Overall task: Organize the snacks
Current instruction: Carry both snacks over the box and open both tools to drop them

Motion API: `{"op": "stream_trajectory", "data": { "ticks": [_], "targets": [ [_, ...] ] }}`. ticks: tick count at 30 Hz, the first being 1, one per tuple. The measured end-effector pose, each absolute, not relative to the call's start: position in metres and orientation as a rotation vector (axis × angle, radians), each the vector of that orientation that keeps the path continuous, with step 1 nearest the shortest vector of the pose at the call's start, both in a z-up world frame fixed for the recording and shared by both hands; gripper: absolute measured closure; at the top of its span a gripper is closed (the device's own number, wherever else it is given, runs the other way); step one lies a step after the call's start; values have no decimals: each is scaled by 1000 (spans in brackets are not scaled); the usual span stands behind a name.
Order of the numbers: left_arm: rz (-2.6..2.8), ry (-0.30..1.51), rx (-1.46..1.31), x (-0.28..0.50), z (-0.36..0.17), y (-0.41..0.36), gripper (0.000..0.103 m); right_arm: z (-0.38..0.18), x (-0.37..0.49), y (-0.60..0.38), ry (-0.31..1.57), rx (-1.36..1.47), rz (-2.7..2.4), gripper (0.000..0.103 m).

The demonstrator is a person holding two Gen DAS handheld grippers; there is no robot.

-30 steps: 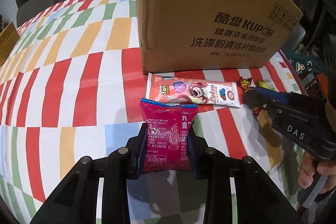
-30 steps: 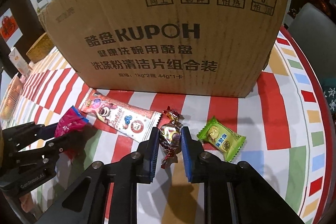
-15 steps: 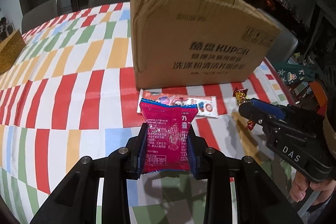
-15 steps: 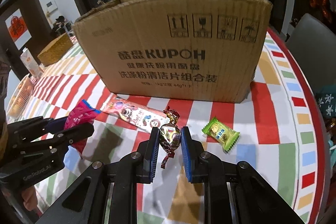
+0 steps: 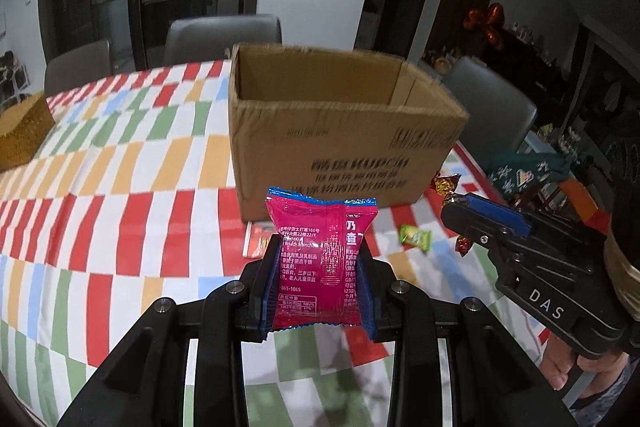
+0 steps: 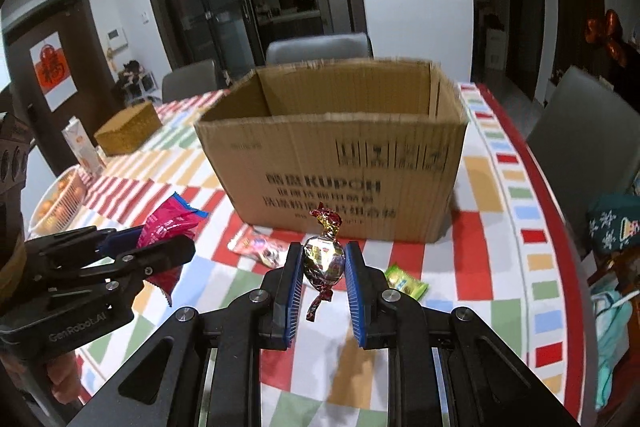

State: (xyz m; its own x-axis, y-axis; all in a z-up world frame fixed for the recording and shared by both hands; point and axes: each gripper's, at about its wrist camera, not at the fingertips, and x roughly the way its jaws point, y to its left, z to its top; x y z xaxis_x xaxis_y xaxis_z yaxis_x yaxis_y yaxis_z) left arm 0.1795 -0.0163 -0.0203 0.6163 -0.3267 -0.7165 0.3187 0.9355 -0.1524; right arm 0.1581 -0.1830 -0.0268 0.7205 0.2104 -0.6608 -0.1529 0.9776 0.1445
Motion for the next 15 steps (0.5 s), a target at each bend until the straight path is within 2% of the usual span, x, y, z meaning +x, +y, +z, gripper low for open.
{"op": "stream_trajectory", "data": {
  "ticks": [15],
  "targets": [
    [-398, 645, 1, 176, 52, -26, 70, 40, 146, -191, 555, 74, 199, 81]
  ]
}}
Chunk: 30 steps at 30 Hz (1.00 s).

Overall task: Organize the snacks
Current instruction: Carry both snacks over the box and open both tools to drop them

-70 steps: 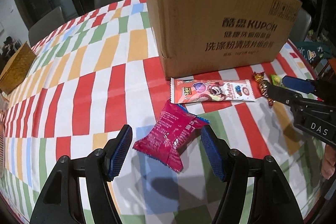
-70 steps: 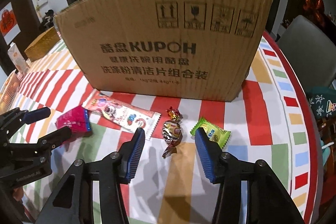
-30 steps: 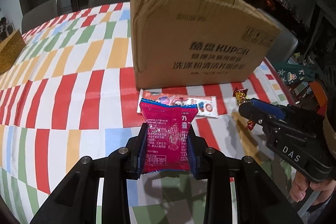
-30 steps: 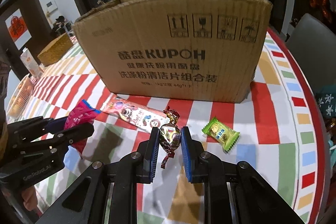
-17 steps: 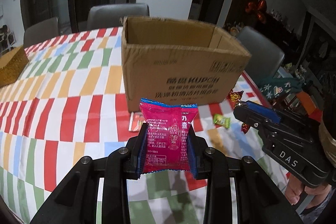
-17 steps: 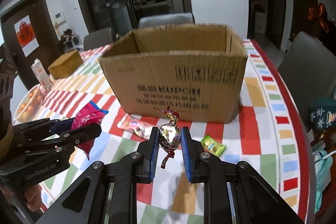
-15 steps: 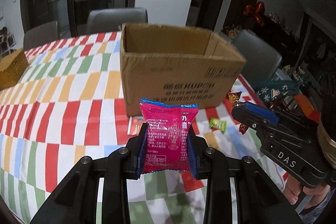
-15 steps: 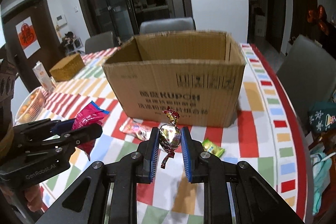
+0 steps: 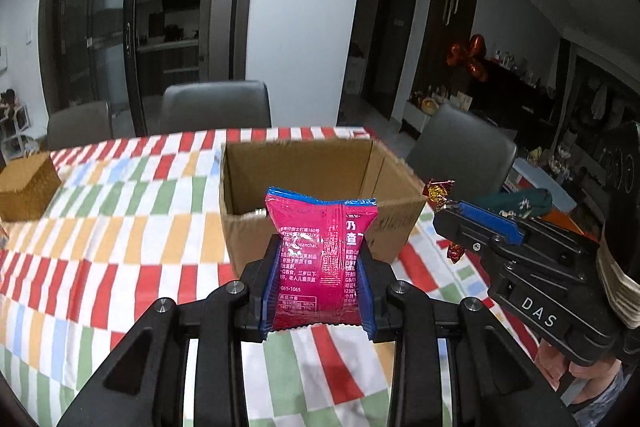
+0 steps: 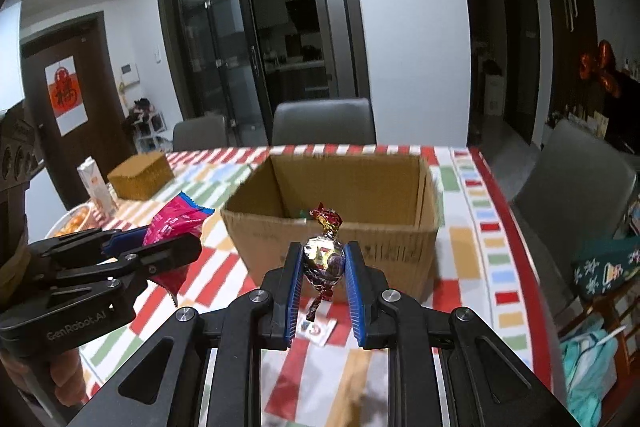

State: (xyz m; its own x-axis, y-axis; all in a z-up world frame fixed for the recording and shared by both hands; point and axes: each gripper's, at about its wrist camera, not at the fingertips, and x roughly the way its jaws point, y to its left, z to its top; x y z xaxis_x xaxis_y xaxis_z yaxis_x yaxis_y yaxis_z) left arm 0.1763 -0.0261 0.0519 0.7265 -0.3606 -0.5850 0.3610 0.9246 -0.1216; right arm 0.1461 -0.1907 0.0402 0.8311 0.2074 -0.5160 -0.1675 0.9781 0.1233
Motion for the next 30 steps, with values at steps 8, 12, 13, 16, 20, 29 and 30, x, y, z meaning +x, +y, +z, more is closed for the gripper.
{"op": "stream_trajectory", "data": {
  "ticks": [8, 12, 13, 16, 20, 29, 30],
  "targets": [
    [-398, 586, 14, 189, 78, -32, 70, 67, 156, -192, 495, 52, 196, 81],
    [-384, 578, 28, 200, 87, -35, 70, 75, 168, -192, 482, 39, 193, 81],
    [-372, 579, 38, 204, 89, -36, 70, 76, 169, -192, 482, 39, 192, 81],
    [-366, 586, 47, 217, 92, -38, 70, 78, 184, -194, 493, 39, 192, 81],
    [-352, 596, 55, 237, 93, -41, 70, 78, 201, -195, 511, 42, 188, 81],
    [-324, 640, 67, 275, 79, -46, 70, 68, 239, -201, 559, 40, 173, 81],
    [-323, 648, 66, 280, 76, -46, 70, 67, 243, -200, 565, 37, 171, 81]
  ]
}}
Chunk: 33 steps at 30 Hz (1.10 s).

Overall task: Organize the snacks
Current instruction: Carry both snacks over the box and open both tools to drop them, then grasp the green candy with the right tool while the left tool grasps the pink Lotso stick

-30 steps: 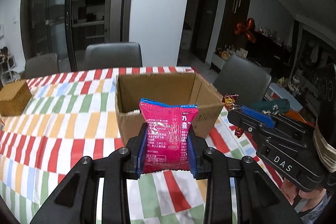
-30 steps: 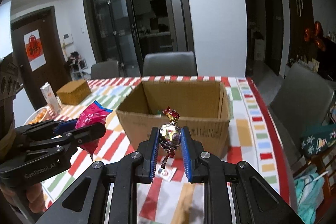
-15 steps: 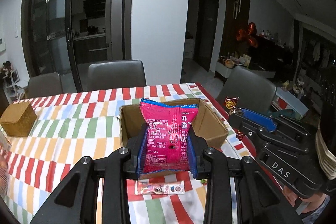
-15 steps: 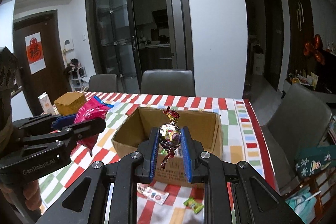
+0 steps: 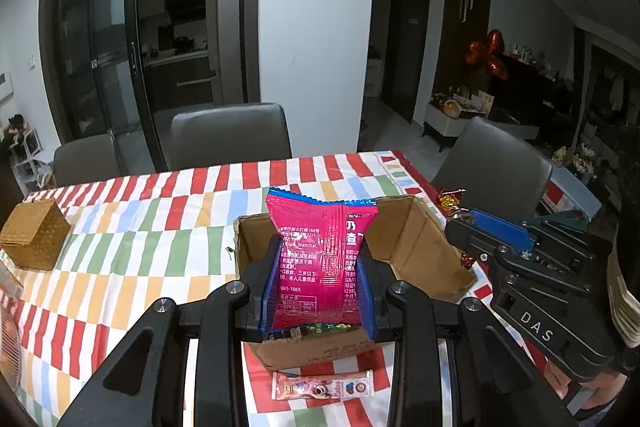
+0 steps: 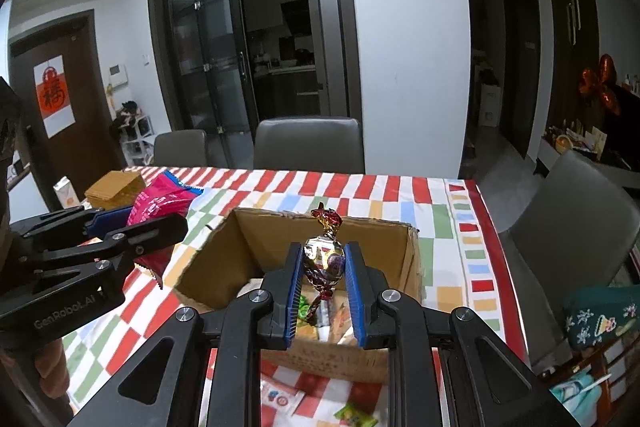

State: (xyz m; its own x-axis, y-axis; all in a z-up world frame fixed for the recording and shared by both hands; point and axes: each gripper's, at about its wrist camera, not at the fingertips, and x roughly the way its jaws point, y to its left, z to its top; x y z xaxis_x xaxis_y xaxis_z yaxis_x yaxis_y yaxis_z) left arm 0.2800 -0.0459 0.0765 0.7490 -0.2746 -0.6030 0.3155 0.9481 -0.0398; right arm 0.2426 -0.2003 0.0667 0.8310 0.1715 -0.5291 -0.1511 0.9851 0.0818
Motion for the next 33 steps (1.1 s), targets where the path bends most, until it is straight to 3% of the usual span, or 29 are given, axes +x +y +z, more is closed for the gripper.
{"op": "stream_trajectory", "data": {
  "ticks": [7, 8, 9, 11, 17, 22, 33],
  "targets": [
    [-302, 732, 89, 311, 60, -54, 65, 56, 268, -198, 605, 36, 170, 81],
    [-282, 734, 96, 313, 59, -54, 57, 54, 272, -197, 612, 38, 178, 77],
    [-270, 731, 99, 312, 59, -54, 52, 52, 275, -196, 624, 41, 182, 67],
    [-269, 719, 96, 308, 60, -51, 49, 50, 274, -197, 626, 51, 177, 62],
    [-264, 695, 93, 287, 60, -43, 46, 48, 260, -198, 622, 43, 162, 62],
    [-261, 695, 64, 265, 56, -36, 44, 47, 239, -198, 606, 29, 154, 55],
    [-229, 773, 53, 231, 15, -35, 41, 20, 201, -201, 647, 7, 143, 52]
  ]
}}
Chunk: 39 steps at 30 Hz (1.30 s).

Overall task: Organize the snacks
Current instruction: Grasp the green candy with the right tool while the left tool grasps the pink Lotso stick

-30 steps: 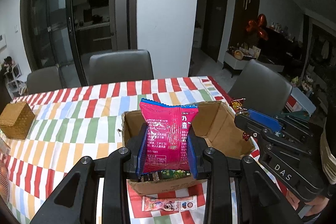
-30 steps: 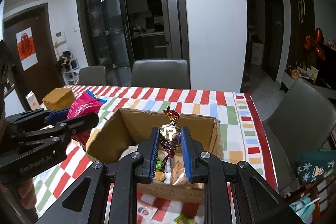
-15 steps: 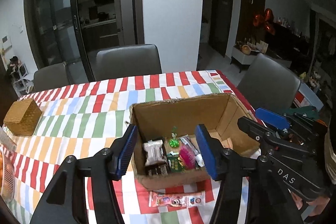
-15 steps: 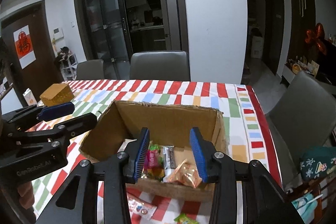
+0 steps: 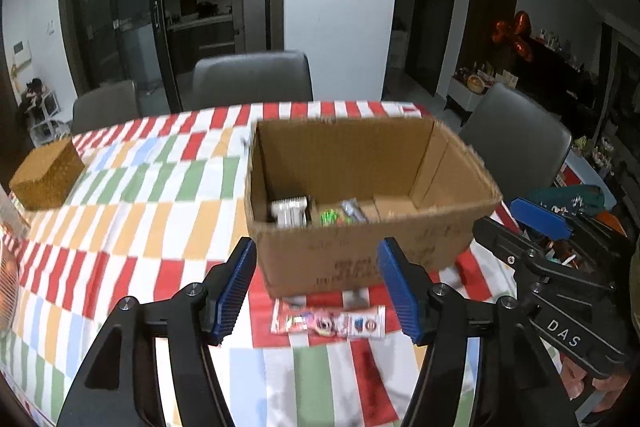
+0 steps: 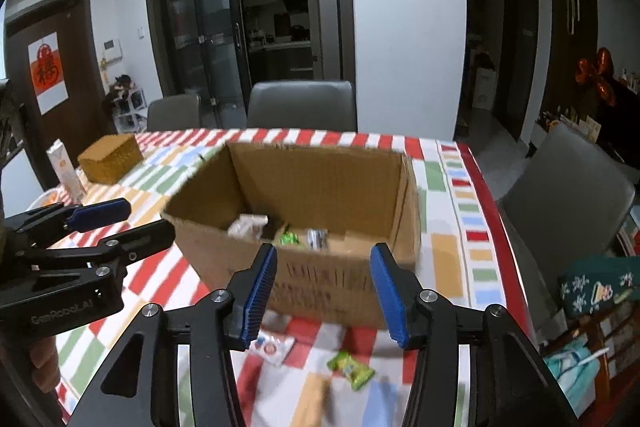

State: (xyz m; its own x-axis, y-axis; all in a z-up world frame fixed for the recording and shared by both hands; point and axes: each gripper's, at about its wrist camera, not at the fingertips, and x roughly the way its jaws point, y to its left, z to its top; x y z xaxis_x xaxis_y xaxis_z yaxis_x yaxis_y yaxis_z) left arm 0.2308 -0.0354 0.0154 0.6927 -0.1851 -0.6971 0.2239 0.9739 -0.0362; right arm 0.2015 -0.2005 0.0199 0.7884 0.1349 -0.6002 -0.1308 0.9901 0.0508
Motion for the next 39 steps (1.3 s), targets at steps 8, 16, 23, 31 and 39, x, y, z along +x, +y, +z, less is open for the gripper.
{"op": "stream_trajectory", "data": {
  "ticks": [8, 16, 23, 31, 39],
  "targets": [
    [-186, 850, 60, 226, -27, -37, 40, -18, 195, -206, 740, 18, 129, 52],
    [-134, 936, 20, 235, -74, -40, 40, -60, 201, -209, 843, 7, 113, 52],
    [-68, 985, -111, 243, -100, -37, 37, -90, 205, -215, 915, 12, 124, 52],
    [2, 1014, -199, 253, -117, -39, 33, -109, 210, -220, 961, 26, 153, 52],
    [69, 1053, -225, 271, -135, -46, 31, -124, 216, -214, 992, -24, 175, 52]
  ]
}}
